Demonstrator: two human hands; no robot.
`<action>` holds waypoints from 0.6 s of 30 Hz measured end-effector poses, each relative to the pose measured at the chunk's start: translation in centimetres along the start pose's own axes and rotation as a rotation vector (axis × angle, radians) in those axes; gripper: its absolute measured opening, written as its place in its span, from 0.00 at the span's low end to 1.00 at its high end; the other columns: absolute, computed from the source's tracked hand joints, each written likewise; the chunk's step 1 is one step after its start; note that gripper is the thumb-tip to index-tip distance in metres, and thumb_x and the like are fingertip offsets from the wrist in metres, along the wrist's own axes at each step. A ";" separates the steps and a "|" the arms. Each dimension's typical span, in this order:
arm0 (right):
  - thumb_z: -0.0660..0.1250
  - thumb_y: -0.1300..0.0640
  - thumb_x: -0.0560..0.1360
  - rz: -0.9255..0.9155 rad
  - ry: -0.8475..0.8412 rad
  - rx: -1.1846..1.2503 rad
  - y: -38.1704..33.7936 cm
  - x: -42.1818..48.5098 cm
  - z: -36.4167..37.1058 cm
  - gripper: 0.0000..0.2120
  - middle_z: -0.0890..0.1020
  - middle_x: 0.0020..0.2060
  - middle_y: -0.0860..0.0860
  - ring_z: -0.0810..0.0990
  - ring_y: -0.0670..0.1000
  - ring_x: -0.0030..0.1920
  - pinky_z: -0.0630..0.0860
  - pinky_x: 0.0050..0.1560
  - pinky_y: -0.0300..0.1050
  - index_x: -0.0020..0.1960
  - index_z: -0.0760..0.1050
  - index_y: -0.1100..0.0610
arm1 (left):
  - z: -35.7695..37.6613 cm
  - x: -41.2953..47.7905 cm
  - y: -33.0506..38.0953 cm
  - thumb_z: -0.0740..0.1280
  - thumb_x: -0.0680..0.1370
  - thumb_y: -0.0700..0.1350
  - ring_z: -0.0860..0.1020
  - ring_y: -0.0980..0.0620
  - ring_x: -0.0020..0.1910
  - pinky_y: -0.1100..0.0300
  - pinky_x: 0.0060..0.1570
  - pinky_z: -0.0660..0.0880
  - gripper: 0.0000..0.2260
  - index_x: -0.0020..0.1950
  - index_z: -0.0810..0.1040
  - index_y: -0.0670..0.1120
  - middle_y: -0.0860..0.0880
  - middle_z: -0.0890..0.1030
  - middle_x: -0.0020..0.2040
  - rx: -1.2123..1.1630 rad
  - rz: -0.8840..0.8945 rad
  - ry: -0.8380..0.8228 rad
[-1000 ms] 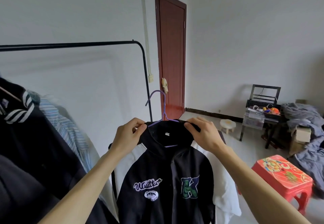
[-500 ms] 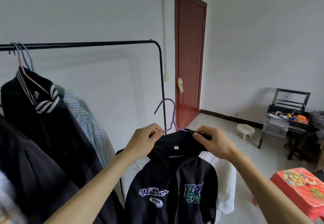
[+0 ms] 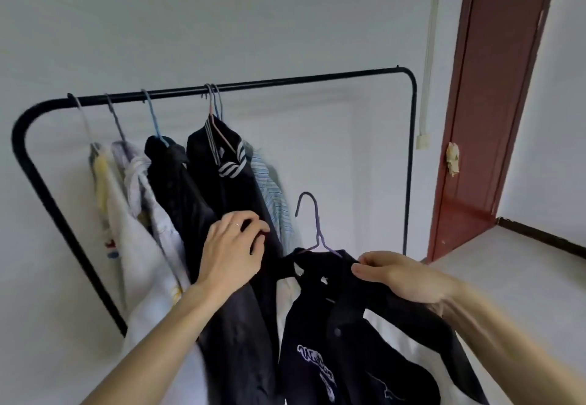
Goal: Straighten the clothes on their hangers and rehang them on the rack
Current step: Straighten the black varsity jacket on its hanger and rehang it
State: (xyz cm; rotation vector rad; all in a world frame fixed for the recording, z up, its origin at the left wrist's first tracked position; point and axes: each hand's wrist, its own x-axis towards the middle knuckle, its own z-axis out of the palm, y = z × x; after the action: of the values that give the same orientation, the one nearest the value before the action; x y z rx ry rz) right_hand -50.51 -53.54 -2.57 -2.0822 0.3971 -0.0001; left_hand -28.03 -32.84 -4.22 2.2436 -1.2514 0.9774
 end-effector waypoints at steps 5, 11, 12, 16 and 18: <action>0.66 0.46 0.78 -0.164 -0.020 0.070 -7.0 2.2 1.6 0.18 0.75 0.37 0.50 0.72 0.48 0.39 0.67 0.46 0.43 0.46 0.76 0.62 | -3.6 3.0 -5.9 0.69 0.73 0.52 0.65 0.43 0.71 0.45 0.67 0.64 0.19 0.63 0.76 0.54 0.45 0.68 0.73 0.287 -0.283 0.007; 0.65 0.53 0.79 -0.283 0.138 0.110 -16.5 7.4 2.1 0.10 0.71 0.35 0.55 0.70 0.50 0.33 0.66 0.35 0.42 0.42 0.72 0.58 | -5.0 5.1 -10.0 0.61 0.77 0.57 0.62 0.46 0.74 0.47 0.70 0.61 0.18 0.67 0.70 0.61 0.48 0.66 0.74 0.091 -0.575 -0.259; 0.65 0.54 0.79 -0.306 0.159 0.138 -17.9 8.5 2.2 0.10 0.72 0.35 0.55 0.71 0.51 0.33 0.66 0.35 0.42 0.43 0.72 0.58 | -5.1 5.1 -10.3 0.61 0.77 0.57 0.64 0.47 0.73 0.47 0.69 0.63 0.18 0.67 0.70 0.61 0.49 0.67 0.73 0.082 -0.568 -0.254; 0.63 0.56 0.79 -0.402 0.223 0.190 -23.3 13.4 3.2 0.07 0.71 0.37 0.56 0.70 0.52 0.37 0.64 0.35 0.44 0.43 0.70 0.57 | -6.1 4.8 -11.3 0.61 0.77 0.55 0.70 0.48 0.67 0.52 0.59 0.72 0.17 0.65 0.71 0.60 0.51 0.70 0.70 0.075 -0.549 -0.213; 0.63 0.58 0.79 -0.446 0.245 0.209 -25.9 16.3 4.2 0.10 0.68 0.35 0.56 0.67 0.52 0.36 0.62 0.33 0.44 0.40 0.67 0.58 | -6.6 4.8 -12.1 0.61 0.76 0.54 0.72 0.50 0.65 0.54 0.53 0.74 0.17 0.65 0.71 0.61 0.52 0.71 0.69 0.104 -0.549 -0.184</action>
State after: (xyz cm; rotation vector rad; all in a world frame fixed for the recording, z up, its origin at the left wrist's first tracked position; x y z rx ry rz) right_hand -27.16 -42.46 14.33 -1.9261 0.0657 -0.5429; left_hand -18.56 -25.15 3.73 2.5959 -0.5888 0.6470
